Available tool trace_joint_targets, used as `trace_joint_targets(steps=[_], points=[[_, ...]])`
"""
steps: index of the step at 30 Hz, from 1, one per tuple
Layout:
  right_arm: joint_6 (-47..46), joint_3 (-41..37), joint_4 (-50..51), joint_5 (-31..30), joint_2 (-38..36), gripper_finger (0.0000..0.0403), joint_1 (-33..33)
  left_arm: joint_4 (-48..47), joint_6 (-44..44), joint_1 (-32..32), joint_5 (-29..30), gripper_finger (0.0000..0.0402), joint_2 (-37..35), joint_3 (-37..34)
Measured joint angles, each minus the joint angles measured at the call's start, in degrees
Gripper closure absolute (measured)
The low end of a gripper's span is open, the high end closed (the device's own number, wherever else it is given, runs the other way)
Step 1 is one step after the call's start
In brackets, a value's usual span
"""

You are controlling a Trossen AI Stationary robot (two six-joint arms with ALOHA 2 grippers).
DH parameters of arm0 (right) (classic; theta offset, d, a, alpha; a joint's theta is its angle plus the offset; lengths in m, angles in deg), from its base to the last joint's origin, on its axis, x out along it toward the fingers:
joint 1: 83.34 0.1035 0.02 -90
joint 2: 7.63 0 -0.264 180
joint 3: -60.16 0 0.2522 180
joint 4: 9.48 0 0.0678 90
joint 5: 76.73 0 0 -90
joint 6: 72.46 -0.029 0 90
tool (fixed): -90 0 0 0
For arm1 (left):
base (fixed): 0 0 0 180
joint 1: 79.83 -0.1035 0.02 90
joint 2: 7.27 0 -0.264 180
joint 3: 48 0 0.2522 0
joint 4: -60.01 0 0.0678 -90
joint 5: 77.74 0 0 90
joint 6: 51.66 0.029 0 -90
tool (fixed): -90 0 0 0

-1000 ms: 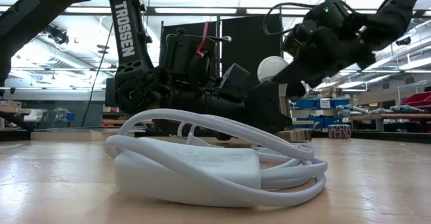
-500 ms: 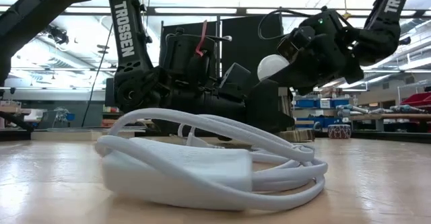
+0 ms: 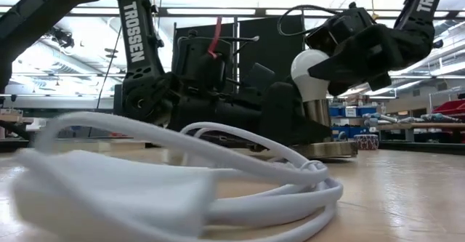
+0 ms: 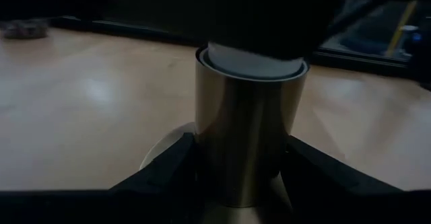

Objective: Screw lightbulb
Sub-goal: Insert the lightbulb into the desk lamp

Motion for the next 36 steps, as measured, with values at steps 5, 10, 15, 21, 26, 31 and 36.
trace_joint_targets(steps=[5,10,15,21,26,31,36], points=[[7.20,0.00,0.89,-3.13,0.00,0.0096,3.40,0.45,1.45,0.04,-4.72,0.0203,0.06,0.00],[9.81,0.00,0.74,-5.40,0.00,0.0096,4.48,0.52,1.84,0.00,-7.00,0.0203,0.06,0.00],[8.33,0.00,0.22,-6.67,0.00,0.0096,4.48,0.61,1.55,0.00,-7.13,0.0203,0.06,0.00],[9.08,0.00,0.43,-7.99,0.00,0.0139,4.61,0.73,2.39,0.00,-6.76,0.0203,0.06,0.00],[8.25,0.00,1.04,-8.01,0.03,0.0175,4.59,0.96,2.81,-0.04,-6.50,0.0203,0.04,0.01],[7.91,-0.07,1.60,-8.19,0.09,0.0195,4.55,1.01,2.73,-0.04,-6.46,0.0203,-0.07,0.04],[5.89,-0.07,2.12,-7.99,0.09,0.0205,3.77,0.96,2.07,-0.02,-5.04,0.0203,-0.09,0.04]])
